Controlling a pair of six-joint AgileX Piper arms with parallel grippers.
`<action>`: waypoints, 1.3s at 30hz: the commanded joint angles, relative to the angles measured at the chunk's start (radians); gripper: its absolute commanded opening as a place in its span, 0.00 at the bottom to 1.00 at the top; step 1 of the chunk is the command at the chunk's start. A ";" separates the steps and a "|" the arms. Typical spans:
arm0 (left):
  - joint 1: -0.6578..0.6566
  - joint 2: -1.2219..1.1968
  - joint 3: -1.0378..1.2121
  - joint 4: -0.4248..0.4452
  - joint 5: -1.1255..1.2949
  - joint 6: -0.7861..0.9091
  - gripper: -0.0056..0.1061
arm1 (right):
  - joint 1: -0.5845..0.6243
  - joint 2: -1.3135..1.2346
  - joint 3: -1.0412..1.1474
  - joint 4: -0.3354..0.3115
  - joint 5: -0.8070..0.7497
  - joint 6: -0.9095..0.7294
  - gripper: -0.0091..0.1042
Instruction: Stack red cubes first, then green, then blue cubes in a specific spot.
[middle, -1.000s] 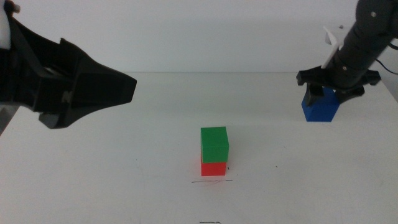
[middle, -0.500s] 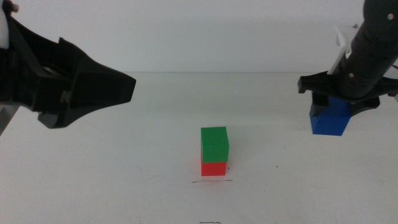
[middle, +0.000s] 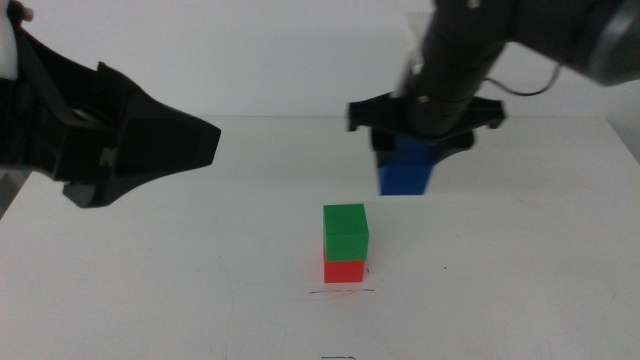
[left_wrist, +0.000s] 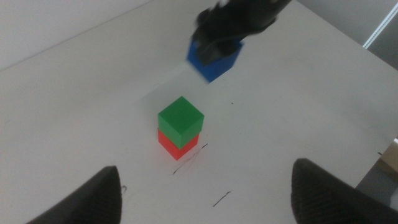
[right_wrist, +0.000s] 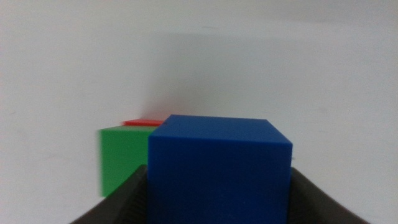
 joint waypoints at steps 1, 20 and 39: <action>-0.003 -0.010 -0.024 -0.026 -0.067 -0.003 0.89 | 0.031 -0.020 -0.061 -0.015 0.061 0.007 0.07; -0.003 -0.010 -0.024 -0.026 -0.068 -0.003 0.89 | 0.106 0.076 -0.099 0.041 0.051 0.014 0.07; -0.003 -0.010 -0.024 -0.026 -0.068 -0.003 0.89 | 0.108 0.104 -0.099 0.049 -0.040 0.009 0.63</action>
